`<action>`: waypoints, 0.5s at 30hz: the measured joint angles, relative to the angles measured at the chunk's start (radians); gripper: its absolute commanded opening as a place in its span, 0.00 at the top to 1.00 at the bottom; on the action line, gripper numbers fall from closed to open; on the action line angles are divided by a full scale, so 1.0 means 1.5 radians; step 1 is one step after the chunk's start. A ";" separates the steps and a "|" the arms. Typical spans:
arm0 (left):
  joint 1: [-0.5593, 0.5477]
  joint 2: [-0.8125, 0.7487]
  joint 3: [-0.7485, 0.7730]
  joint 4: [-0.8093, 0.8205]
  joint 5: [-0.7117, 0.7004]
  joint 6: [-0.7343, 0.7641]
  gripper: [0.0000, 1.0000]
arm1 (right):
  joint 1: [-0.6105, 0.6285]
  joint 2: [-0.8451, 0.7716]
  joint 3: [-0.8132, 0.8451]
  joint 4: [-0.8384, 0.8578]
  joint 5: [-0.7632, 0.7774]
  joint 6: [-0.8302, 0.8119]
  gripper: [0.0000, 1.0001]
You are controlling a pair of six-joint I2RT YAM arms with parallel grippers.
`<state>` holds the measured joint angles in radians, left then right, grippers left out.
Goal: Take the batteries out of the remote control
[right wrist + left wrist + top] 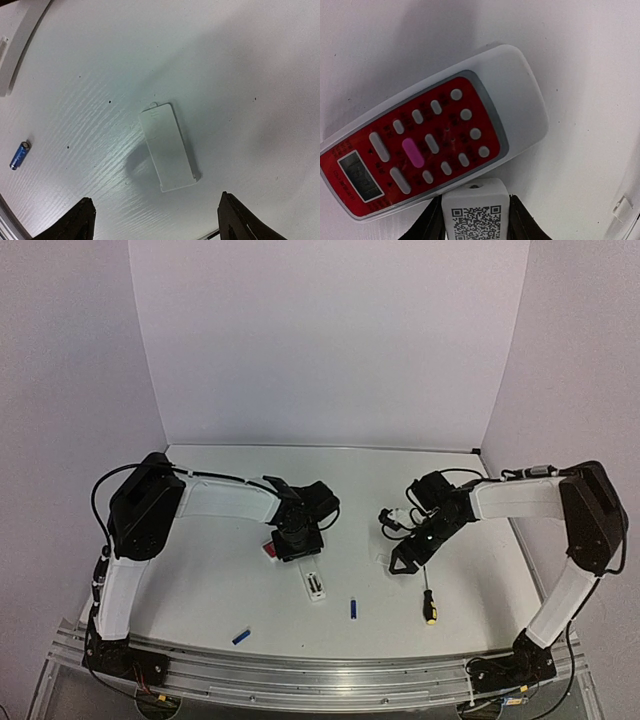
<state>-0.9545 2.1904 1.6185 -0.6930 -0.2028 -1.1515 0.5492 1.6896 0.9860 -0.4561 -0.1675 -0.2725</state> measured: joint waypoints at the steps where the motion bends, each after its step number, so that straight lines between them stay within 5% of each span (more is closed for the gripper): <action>1: 0.001 -0.001 -0.002 -0.004 -0.003 -0.008 0.53 | -0.004 0.015 0.011 -0.006 -0.002 -0.023 0.20; 15: 0.014 -0.030 -0.034 -0.042 -0.009 -0.021 0.04 | -0.006 0.125 0.095 -0.028 0.033 -0.135 0.40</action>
<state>-0.9332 2.1460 1.5668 -0.7566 -0.2156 -1.1826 0.5396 1.8772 1.1279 -0.4988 -0.1176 -0.4751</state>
